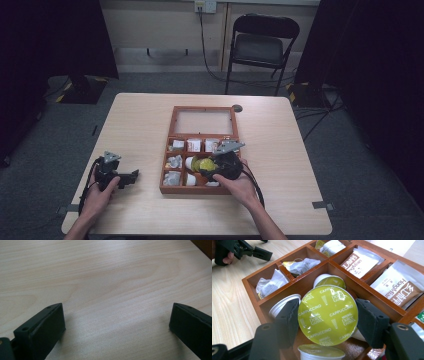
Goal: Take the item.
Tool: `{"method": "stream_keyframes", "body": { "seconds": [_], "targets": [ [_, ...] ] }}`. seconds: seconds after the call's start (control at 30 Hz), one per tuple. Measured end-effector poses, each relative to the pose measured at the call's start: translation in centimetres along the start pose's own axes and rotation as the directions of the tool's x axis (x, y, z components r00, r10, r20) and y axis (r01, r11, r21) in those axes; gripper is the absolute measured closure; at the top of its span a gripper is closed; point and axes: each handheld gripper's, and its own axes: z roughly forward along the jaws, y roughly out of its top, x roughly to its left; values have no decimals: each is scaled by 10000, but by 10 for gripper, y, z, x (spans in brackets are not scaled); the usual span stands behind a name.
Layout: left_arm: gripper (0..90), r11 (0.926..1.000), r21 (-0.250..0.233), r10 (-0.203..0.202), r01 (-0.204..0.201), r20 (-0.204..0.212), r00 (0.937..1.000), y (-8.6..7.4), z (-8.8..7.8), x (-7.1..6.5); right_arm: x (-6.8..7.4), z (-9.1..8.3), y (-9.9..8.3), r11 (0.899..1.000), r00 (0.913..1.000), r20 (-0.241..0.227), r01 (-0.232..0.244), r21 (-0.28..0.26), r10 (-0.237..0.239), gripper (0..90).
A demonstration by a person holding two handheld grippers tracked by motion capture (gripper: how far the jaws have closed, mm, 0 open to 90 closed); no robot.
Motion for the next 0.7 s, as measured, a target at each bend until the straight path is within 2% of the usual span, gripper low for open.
{"method": "stream_keyframes", "body": {
  "seconds": [0.7],
  "targets": [
    [0,10000,-36,-22,21,-12,10000,0,0,0,-7,-24,6,9976,9996,158,-202,-658,213,381]
  ]
}}
